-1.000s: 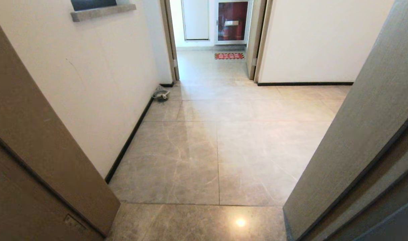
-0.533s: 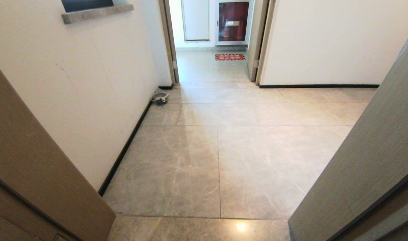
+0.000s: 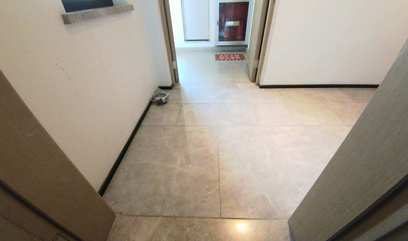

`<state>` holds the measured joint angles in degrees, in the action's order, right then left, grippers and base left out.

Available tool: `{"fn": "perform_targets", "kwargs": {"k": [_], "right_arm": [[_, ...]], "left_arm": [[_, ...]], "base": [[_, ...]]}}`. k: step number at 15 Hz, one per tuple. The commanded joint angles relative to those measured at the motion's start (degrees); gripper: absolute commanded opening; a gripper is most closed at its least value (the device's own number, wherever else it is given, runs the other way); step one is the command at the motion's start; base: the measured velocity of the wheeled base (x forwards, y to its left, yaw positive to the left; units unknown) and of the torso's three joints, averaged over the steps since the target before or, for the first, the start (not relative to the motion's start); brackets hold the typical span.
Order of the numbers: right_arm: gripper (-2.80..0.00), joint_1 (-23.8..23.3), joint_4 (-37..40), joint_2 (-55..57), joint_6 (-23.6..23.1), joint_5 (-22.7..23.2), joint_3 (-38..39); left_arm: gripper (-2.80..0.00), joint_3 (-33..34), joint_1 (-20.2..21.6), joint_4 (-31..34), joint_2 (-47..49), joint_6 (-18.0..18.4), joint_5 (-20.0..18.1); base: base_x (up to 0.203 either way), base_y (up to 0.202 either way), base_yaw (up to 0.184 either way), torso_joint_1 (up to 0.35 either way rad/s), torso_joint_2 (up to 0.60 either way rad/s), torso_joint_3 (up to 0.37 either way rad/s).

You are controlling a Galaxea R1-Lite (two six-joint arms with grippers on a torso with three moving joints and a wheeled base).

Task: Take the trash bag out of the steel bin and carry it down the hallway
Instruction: Put the trash bag at the door

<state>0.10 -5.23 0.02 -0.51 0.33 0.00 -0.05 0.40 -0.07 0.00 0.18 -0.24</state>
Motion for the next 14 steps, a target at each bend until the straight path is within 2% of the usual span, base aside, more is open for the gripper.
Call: {"fn": "perform_targets", "kwargs": {"k": [1, 14], "right_arm": [[-2.80, 0.0, 0.0, 0.0, 0.0, 0.0, 2.1], [-2.80, 0.0, 0.0, 0.0, 0.0, 0.0, 2.1]], "left_arm": [[-2.80, 0.0, 0.0, 0.0, 0.1, 0.0, 0.0], [-2.80, 0.0, 0.0, 0.1, 0.1, -0.1, 0.0]], "base": [[0.000, 0.000, 0.000, 0.000, 0.00, 0.000], [0.000, 0.000, 0.000, 0.000, 0.00, 0.000]]}}
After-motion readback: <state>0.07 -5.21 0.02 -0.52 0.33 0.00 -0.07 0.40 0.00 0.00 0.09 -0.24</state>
